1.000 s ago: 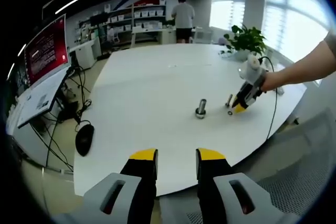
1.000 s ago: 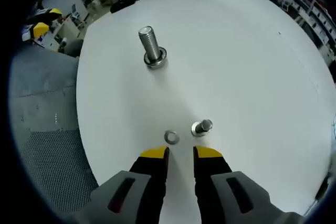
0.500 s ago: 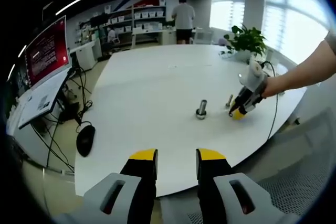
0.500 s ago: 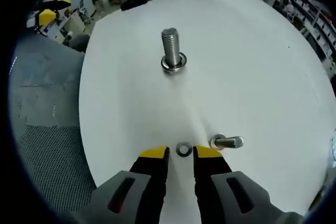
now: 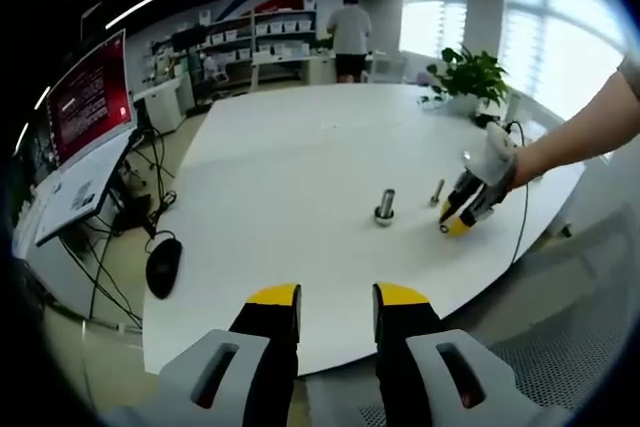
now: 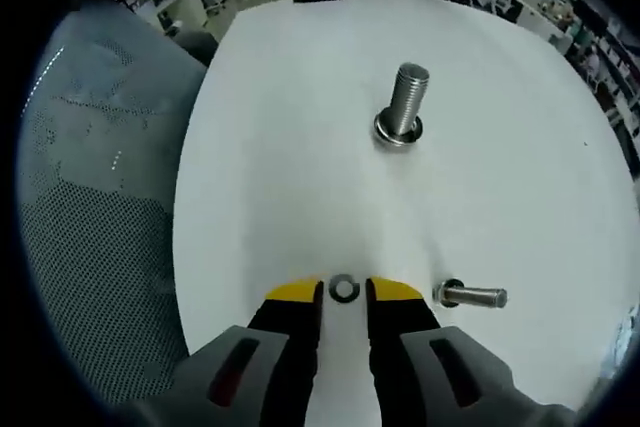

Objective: Place the washer onto the threaded stud by aligning its center hole with the stud, sliding it down to the base, and recovering from edge contact or off-axis alignment until the washer reaches the visible bottom stop.

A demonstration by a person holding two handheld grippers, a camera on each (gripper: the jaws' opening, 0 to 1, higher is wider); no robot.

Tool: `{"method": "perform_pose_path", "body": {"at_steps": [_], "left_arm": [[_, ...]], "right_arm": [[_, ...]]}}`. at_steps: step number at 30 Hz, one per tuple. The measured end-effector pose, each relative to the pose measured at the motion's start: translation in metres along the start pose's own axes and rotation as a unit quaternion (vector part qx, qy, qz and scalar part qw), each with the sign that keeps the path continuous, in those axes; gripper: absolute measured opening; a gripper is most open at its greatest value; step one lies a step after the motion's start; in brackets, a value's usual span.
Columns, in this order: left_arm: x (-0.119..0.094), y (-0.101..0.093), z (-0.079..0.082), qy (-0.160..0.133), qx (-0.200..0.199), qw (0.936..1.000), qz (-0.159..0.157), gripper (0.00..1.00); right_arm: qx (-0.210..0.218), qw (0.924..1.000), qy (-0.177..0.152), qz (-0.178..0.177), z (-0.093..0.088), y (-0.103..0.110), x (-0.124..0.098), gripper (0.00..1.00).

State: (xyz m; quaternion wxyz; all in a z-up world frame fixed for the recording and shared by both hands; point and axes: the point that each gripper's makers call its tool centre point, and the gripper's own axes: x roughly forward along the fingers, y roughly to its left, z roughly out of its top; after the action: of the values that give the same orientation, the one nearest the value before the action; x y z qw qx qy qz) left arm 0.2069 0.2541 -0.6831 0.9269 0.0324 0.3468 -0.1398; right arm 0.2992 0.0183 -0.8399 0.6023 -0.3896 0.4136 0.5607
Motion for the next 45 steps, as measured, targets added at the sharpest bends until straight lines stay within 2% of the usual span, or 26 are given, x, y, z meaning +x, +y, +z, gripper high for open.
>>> {"method": "perform_pose_path", "body": {"at_steps": [2,4,9,12,16,19,20,21,22,23,25,27,29,30,31,32,33,37,41,45], "left_arm": [[0.0,0.001,0.0,-0.001,-0.001,1.0,0.001,0.27],[0.0,0.001,0.0,-0.001,0.0,1.0,0.002,0.27],[0.0,0.0,0.001,-0.002,-0.005,1.0,0.001,0.27],[0.001,-0.001,-0.001,0.004,0.0,1.0,0.0,0.27],[-0.001,0.002,0.002,-0.006,-0.006,0.9999,0.005,0.27],[-0.001,0.003,0.002,-0.006,-0.006,0.9999,0.006,0.27],[-0.001,0.002,0.002,-0.004,-0.003,1.0,0.007,0.27],[-0.001,0.002,0.002,-0.004,-0.003,1.0,0.008,0.27],[-0.001,0.003,0.002,-0.004,-0.003,1.0,0.008,0.27],[-0.001,0.003,0.002,-0.005,-0.004,0.9999,0.009,0.27],[-0.001,0.004,0.002,-0.007,-0.006,0.9999,0.009,0.27],[-0.002,0.004,0.003,-0.007,-0.006,0.9999,0.011,0.27],[-0.002,0.004,0.002,-0.007,-0.006,0.9999,0.011,0.27],[-0.002,0.004,0.003,-0.007,-0.006,0.9999,0.011,0.27],[-0.002,0.005,0.003,-0.008,-0.006,0.9999,0.012,0.27],[-0.002,0.005,0.003,-0.01,-0.007,0.9998,0.013,0.27],[-0.002,0.005,0.004,-0.011,-0.009,0.9998,0.013,0.27],[-0.002,0.006,0.003,-0.01,-0.009,0.9998,0.012,0.27],[-0.002,0.005,0.003,-0.01,-0.008,0.9999,0.012,0.27],[-0.002,0.006,0.004,-0.011,-0.01,0.9998,0.012,0.27]], "right_arm": [[-0.024,0.9995,0.018,0.012,-0.002,0.003,-0.001,0.2],[-0.07,0.997,0.028,0.016,-0.002,0.005,-0.001,0.2],[-0.1,0.9941,0.034,0.026,0.001,0.009,0.001,0.15],[-0.106,0.9929,0.048,0.025,0.002,0.009,0.001,0.15],[-0.089,0.9938,0.06,0.029,0.002,0.007,0.001,0.14],[-0.087,0.9919,0.09,0.019,0.002,0.008,0.002,0.14],[-0.088,0.9908,0.103,0.009,0.002,0.008,0.002,0.05],[-0.09,0.9908,0.1,-0.019,0.005,0.003,0.005,0.03],[-0.108,0.9878,0.112,-0.014,0.002,0.006,0.003,0.03],[-0.106,0.9885,0.107,-0.006,0.002,0.009,0.007,0.03],[-0.088,0.9909,0.102,0.005,0.003,0.006,0.006,0.03],[-0.066,0.9939,0.083,0.031,0.004,0.007,0.006,0.04],[-0.042,0.9961,0.07,0.033,0.003,0.006,0.003,0.04],[-0.02,0.9972,0.064,0.032,0.001,0.005,0.003,0.05],[-0.017,0.9972,0.066,0.031,-0.001,0.003,0.002,0.07],[-0.017,0.9974,0.069,0.007,-0.004,-0.004,-0.001,0.09],[-0.019,0.9978,0.063,0.006,-0.004,-0.004,-0.003,0.09],[0.042,0.9989,0.021,-0.001,-0.001,-0.011,-0.015,0.09],[0.094,0.9954,-0.013,-0.013,-0.001,-0.023,-0.036,0.1],[0.106,0.9941,-0.011,-0.02,-0.016,-0.03,-0.046,0.11]]}}
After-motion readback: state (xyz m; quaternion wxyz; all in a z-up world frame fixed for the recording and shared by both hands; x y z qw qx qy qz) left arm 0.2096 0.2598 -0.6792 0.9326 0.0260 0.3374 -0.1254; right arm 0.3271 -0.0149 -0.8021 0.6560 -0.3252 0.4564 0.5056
